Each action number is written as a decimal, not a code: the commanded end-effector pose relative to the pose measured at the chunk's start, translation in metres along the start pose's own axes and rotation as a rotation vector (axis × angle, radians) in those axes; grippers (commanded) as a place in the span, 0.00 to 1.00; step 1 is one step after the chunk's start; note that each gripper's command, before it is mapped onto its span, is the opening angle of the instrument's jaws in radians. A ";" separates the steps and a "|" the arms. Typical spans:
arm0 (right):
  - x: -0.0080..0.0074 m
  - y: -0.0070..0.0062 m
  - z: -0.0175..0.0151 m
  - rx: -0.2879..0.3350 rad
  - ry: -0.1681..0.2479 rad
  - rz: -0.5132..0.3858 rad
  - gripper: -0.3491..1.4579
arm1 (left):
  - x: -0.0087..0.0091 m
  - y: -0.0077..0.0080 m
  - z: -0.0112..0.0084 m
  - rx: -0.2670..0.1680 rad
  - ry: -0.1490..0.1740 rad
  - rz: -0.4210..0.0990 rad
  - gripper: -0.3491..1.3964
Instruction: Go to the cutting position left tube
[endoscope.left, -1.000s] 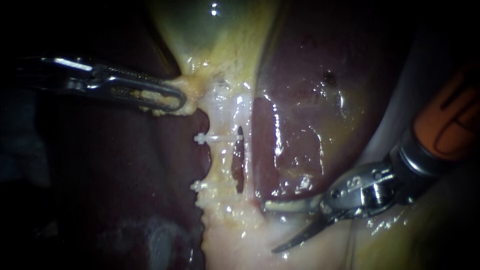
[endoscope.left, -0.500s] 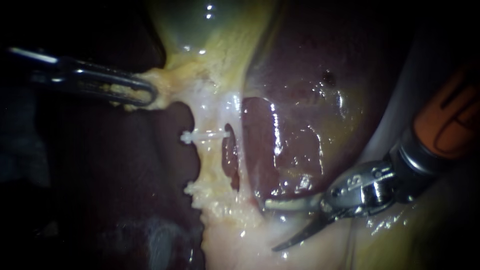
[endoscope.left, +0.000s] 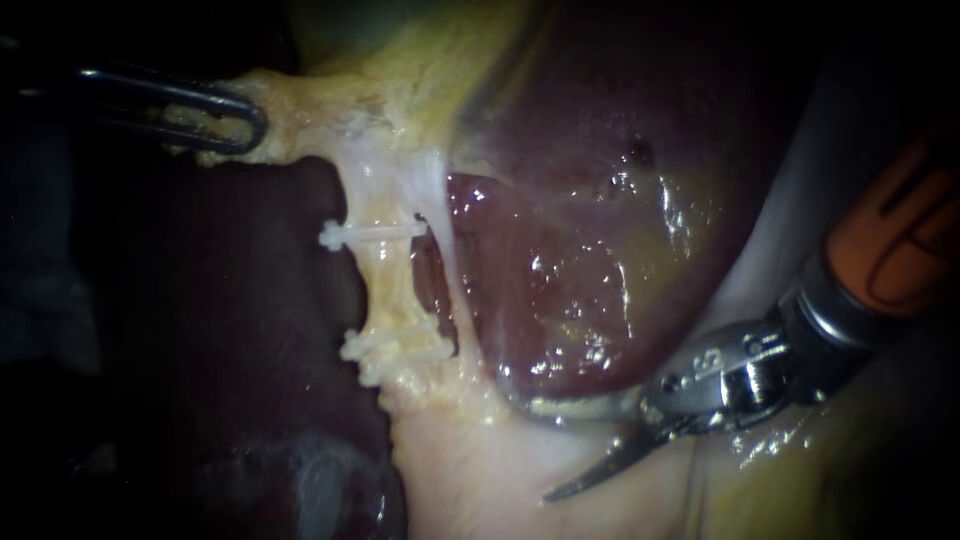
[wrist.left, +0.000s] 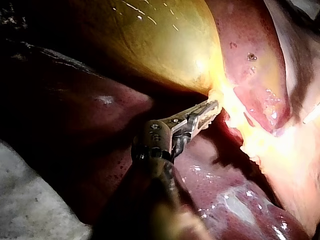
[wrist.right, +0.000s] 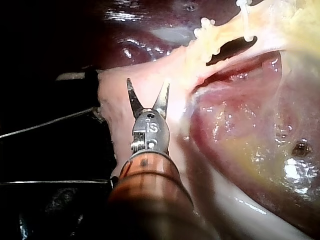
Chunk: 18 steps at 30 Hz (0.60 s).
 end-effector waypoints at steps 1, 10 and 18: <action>0.0003 0.0001 0.0002 0.001 0.000 0.010 0.96 | 0.0000 0.0000 0.0001 0.001 0.000 0.001 0.00; 0.0018 0.0023 0.0016 -0.018 0.002 0.045 0.98 | -0.0002 0.0000 0.0003 0.006 0.003 0.001 0.00; 0.0022 0.0054 0.0022 -0.108 0.020 0.059 0.99 | -0.0003 0.0000 0.0003 0.006 0.003 0.002 0.00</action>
